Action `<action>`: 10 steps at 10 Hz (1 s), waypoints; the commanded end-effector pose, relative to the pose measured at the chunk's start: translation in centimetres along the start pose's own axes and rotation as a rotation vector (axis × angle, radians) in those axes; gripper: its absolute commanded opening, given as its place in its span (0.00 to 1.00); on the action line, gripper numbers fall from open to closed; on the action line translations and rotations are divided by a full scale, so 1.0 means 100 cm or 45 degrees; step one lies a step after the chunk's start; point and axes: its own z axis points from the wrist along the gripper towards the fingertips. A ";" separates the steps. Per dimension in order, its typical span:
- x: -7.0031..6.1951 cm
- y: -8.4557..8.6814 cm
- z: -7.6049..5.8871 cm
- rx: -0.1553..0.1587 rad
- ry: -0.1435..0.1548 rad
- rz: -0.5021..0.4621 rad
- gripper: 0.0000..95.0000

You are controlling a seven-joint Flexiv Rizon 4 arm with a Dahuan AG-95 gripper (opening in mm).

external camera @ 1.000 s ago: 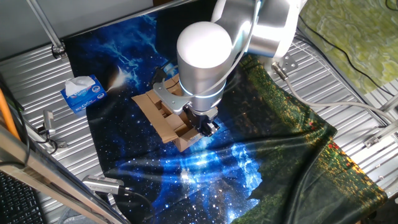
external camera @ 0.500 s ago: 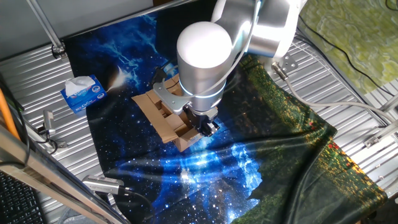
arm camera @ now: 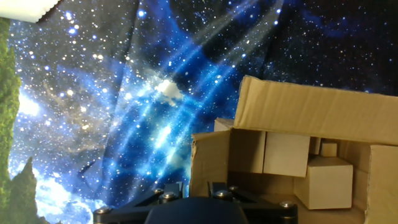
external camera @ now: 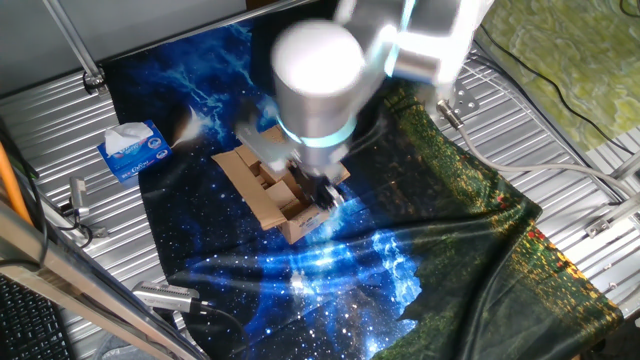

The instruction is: Cover the box

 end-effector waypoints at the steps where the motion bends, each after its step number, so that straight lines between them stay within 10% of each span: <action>1: 0.004 -0.010 0.007 -0.014 -0.015 -0.037 0.20; 10: -0.001 -0.034 0.008 -0.001 -0.022 -0.132 0.20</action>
